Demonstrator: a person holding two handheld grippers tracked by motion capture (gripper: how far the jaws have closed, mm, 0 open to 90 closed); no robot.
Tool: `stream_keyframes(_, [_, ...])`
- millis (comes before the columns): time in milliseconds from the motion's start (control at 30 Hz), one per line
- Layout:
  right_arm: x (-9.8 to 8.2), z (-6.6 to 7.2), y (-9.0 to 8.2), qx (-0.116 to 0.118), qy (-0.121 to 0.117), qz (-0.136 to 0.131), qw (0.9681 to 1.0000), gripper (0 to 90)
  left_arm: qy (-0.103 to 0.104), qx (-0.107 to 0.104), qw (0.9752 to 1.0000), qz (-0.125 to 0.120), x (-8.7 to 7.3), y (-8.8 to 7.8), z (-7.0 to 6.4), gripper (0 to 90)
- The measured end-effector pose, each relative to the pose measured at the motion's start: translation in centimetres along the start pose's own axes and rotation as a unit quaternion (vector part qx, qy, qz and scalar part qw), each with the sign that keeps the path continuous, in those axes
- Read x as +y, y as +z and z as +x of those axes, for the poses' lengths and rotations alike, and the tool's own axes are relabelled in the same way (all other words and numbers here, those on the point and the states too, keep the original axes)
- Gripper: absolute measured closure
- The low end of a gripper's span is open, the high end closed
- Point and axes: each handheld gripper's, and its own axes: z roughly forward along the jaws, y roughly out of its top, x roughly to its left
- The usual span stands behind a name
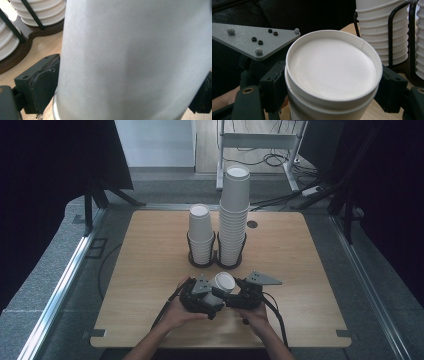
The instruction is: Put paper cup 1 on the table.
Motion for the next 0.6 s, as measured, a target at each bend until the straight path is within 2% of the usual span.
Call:
stream_keyframes(200, [-0.01,0.01,-0.13,0.003,0.000,-0.006,1.0000,23.5,0.004,-0.002,1.0000,0.000,0.02,-0.07,-0.04,4.3])
stream_keyframes(500, [-0.05,0.03,-0.16,0.005,-0.004,-0.003,1.0000,22.3,0.026,0.005,0.9996,0.004,-0.01,-0.22,-0.08,7.2])
stream_keyframes(600, [-0.04,-0.01,-0.13,0.005,-0.006,0.003,1.0000,21.6,0.028,0.005,0.9996,0.008,-0.01,-0.18,-0.09,8.0])
